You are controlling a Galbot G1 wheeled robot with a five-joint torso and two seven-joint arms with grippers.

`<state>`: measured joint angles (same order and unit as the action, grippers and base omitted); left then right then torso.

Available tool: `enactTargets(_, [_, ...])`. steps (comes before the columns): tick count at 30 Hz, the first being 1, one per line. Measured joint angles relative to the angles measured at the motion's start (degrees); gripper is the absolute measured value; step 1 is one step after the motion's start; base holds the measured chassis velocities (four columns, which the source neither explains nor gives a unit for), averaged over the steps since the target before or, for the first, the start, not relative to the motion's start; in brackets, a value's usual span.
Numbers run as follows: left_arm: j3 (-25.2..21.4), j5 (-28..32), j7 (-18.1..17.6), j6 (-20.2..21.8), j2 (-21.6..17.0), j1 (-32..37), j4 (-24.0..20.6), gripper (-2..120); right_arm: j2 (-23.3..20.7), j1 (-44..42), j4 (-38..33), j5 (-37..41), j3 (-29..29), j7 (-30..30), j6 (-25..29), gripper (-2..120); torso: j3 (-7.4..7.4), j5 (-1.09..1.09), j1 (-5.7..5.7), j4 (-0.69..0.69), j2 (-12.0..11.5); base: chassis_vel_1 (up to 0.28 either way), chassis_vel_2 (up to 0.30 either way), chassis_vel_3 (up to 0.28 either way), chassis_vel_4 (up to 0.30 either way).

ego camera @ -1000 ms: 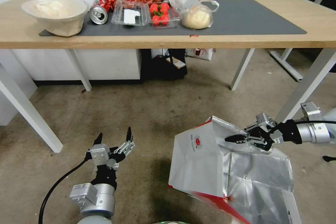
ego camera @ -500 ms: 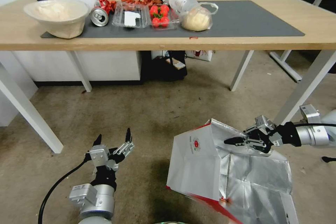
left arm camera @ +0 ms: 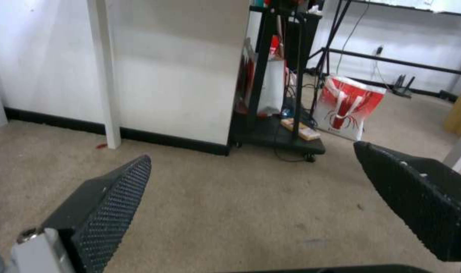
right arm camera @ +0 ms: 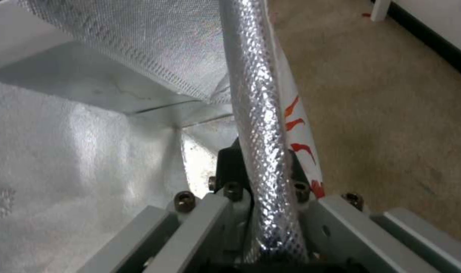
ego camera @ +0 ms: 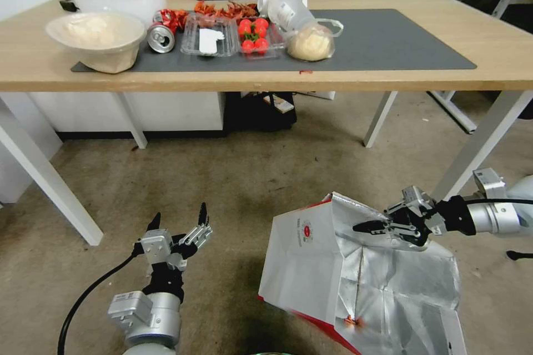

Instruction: Pick up the food delivery bag from the floor and place it on the table.

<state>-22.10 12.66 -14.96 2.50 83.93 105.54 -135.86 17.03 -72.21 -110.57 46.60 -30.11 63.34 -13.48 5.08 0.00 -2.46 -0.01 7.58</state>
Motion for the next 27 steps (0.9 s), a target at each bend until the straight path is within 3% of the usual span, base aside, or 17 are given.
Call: enactTargets(27, [0.1,-0.5,-0.1,0.0,0.3,-0.2,0.4,100,-0.6,0.1,0.3,0.1,-0.1,0.1,0.4,0,4.95,0.00,-1.28,-0.01,6.2,0.000,0.000,0.000,0.000])
